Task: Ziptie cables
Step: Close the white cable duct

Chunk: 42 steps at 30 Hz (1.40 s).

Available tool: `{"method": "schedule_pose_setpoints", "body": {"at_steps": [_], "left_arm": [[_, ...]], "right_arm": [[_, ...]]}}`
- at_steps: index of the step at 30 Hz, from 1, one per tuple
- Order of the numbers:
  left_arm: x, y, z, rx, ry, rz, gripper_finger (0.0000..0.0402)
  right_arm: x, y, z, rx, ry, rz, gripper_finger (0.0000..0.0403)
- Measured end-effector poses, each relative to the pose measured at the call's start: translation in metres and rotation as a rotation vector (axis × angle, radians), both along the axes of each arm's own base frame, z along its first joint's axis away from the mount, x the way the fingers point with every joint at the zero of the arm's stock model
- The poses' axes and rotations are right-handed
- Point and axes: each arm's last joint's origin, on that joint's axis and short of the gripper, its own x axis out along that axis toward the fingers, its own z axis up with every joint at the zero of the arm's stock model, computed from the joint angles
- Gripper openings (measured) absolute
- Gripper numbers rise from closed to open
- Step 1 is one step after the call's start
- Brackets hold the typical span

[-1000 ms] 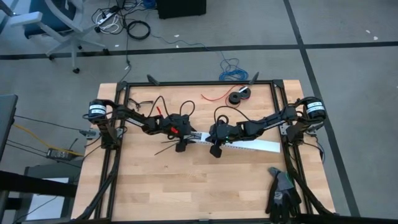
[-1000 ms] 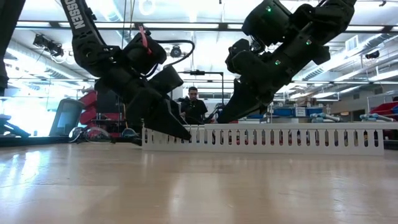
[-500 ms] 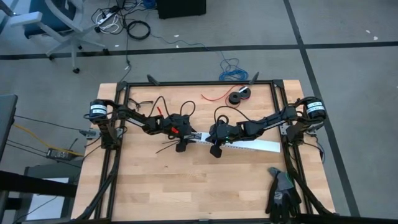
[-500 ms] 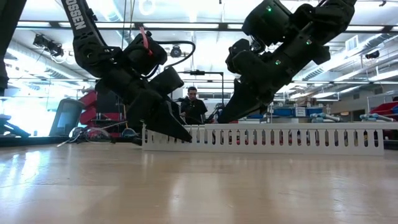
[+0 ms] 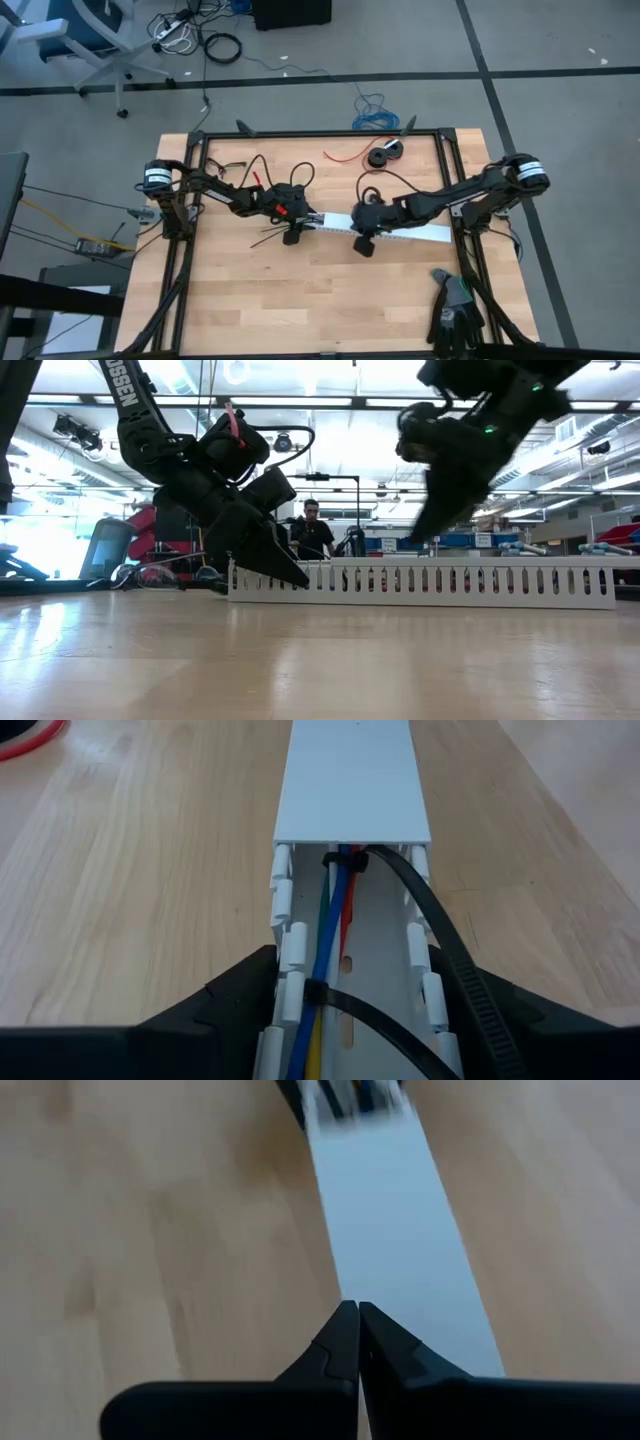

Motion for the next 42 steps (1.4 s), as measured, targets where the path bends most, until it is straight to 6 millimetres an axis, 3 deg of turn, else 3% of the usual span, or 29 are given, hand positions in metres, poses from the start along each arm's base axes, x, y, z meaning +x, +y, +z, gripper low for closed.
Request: {"method": "schedule_pose_setpoints", "body": {"at_steps": [5, 11, 14, 42], "left_arm": [[0.000, 0.000, 0.000, 0.001, -0.001, 0.000, 0.0243], [-0.001, 0.000, 0.000, 0.000, 0.002, -0.001, 0.0243], [0.000, -0.001, 0.000, 0.001, 0.003, -0.001, 0.0243], [-0.007, -0.001, 0.008, 0.039, 0.048, -0.008, 0.0243]], "right_arm": [[-0.013, 0.006, -0.006, 0.024, 0.124, -0.103, 0.0000], [0.021, -0.009, -0.027, 0.053, -0.011, -0.048, 0.0000], [0.029, -0.017, -0.035, 0.050, -0.039, -0.033, 0.0000], [0.029, -0.020, -0.034, 0.035, -0.045, -0.018, 0.0000]]}}
